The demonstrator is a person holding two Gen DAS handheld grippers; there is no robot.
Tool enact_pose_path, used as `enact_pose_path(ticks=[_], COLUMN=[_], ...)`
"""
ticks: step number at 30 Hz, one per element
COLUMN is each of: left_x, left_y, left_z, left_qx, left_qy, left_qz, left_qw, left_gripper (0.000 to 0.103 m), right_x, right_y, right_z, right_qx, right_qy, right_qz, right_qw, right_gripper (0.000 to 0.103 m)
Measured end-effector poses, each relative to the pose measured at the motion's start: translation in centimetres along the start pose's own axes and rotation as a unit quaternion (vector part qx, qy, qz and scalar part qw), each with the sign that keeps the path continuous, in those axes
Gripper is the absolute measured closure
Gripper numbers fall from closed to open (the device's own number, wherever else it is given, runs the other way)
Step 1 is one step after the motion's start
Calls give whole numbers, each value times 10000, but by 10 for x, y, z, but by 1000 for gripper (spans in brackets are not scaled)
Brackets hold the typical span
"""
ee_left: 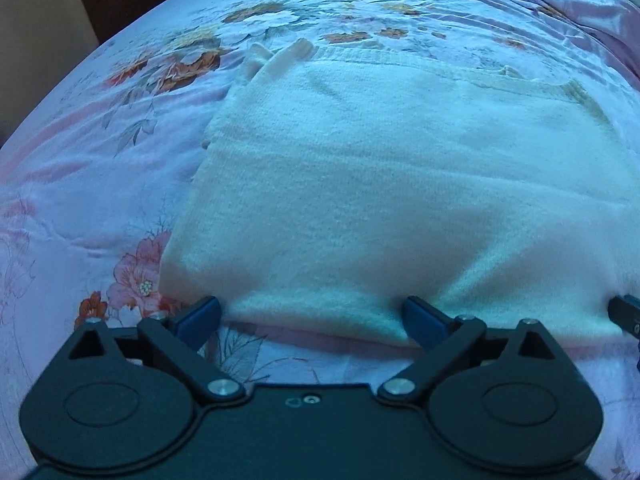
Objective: Fold small clothes
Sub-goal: 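Open both grippers and smooth the folded sweater flat, then grasp the folded sweater's side edge with the left gripper and fold it inward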
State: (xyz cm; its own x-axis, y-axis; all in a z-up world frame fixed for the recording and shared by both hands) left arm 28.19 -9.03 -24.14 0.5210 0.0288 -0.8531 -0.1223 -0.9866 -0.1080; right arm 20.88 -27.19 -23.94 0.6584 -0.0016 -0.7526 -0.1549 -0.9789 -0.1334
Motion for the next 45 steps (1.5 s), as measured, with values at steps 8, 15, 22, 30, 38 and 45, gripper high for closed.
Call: enact_pose_path(ticks=[8, 15, 22, 30, 38, 45], left_x=[-2, -42, -18, 18, 23, 24], left_y=[-5, -8, -17, -22, -22, -22], left_z=[2, -29, -71, -60, -59, -60], left_qx=[-495, 83, 8, 42, 173, 223], left_qy=[-35, 809, 885, 784, 870, 843], left_qz=[-172, 239, 666, 687, 738, 780], left_qw=[9986, 9964, 9938, 9945, 9933, 9931], left_gripper=[3, 30, 29, 24, 18, 17], right_x=[-11, -48, -33, 12, 33, 34], right_y=[9, 21, -10, -10, 4, 2], right_z=[6, -15, -59, -59, -34, -33], right_qx=[26, 397, 184, 78, 242, 258], right_qy=[81, 618, 767, 449, 306, 334], right_qz=[-529, -375, -202, 145, 72, 118], right_qw=[9986, 9966, 9967, 9989, 9992, 9990], right_gripper=[100, 100, 99, 100, 100, 100])
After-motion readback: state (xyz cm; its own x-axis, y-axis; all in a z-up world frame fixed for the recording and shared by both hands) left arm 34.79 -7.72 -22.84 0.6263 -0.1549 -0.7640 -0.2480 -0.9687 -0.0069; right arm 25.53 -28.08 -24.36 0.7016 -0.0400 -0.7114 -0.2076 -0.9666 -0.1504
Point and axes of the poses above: each gripper's, at about its wrist camera, not at the fingertips, and x roughly the way its jaws point, y to its right, z to its underside, the point moved 10 cm from there along x, roughly the way its jaws point
